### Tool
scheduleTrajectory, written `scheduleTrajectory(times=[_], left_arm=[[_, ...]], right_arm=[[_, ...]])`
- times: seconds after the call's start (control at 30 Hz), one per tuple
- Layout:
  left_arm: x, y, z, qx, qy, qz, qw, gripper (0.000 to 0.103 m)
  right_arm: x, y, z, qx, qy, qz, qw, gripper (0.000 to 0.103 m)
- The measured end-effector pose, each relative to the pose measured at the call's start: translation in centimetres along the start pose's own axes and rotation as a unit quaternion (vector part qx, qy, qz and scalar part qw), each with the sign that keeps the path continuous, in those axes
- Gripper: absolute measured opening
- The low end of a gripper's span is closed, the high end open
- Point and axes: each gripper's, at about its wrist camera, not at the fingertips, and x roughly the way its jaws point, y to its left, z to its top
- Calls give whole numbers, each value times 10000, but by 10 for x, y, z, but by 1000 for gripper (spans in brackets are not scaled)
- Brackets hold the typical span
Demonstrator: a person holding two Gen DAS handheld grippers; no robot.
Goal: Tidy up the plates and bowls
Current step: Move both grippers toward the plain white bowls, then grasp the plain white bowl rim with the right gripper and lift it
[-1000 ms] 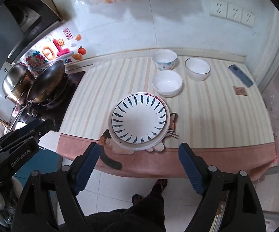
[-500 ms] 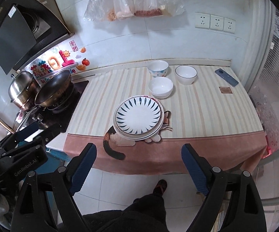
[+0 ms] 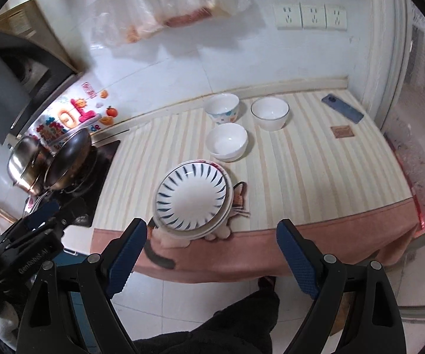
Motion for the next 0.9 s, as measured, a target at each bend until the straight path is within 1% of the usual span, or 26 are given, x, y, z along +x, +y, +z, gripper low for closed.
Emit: scheduleTrajectory(times=[0.07, 0.17, 0.2, 0.27, 0.3, 0.37, 0.4, 0.47, 0.53, 0.57, 0.63, 0.7, 0.8, 0.83, 0.87, 0.9], left_arm=[[25, -7, 16, -15, 52, 76, 10000, 72], [68, -16, 41, -80, 281, 125, 9995, 72], [85, -19, 49, -123, 400, 130, 9990, 72], [126, -23, 67, -274, 781, 45, 9966, 72], [140, -24, 73, -346, 890, 54, 9954, 72], [179, -27, 86, -536, 1192, 23, 9914, 72], [192, -28, 90, -585, 1278, 15, 9901, 72], [227, -31, 99, -710, 1497, 35, 9862, 72], [253, -35, 104, -773, 1651, 19, 9832, 71], [265, -36, 107, -810, 1735, 30, 9815, 66], [294, -39, 110, -838, 1969, -10, 9768, 61], [317, -43, 110, -833, 2151, -10, 9730, 60], [340, -49, 108, -784, 2335, -33, 9692, 60], [349, -52, 106, -739, 2408, -68, 9677, 56], [355, -52, 108, -714, 2455, -85, 9667, 47], [363, -55, 106, -680, 2573, -144, 9638, 42]], right_arm=[[23, -17, 17, 126, 121, 160, 9997, 92], [65, -42, 45, 313, 445, 387, 9978, 92], [81, -52, 56, 380, 511, 534, 9965, 91], [109, -64, 74, 369, 668, 577, 9954, 91], [128, -71, 87, 326, 802, 653, 9941, 91], [156, -80, 108, 310, 990, 748, 9918, 90], [166, -82, 115, 292, 1066, 777, 9908, 89], [199, -87, 137, 196, 1247, 774, 9890, 85], [226, -89, 152, 141, 1423, 776, 9867, 80], [239, -90, 158, 119, 1495, 805, 9854, 79], [268, -91, 171, 31, 1649, 798, 9831, 76], [297, -95, 182, -30, 1780, 805, 9807, 72], [332, -97, 190, -75, 1982, 826, 9766, 67], [341, -97, 191, -96, 2037, 831, 9755, 64], [349, -96, 191, -108, 2083, 830, 9745, 62], [359, -96, 192, -110, 2137, 838, 9732, 60]])
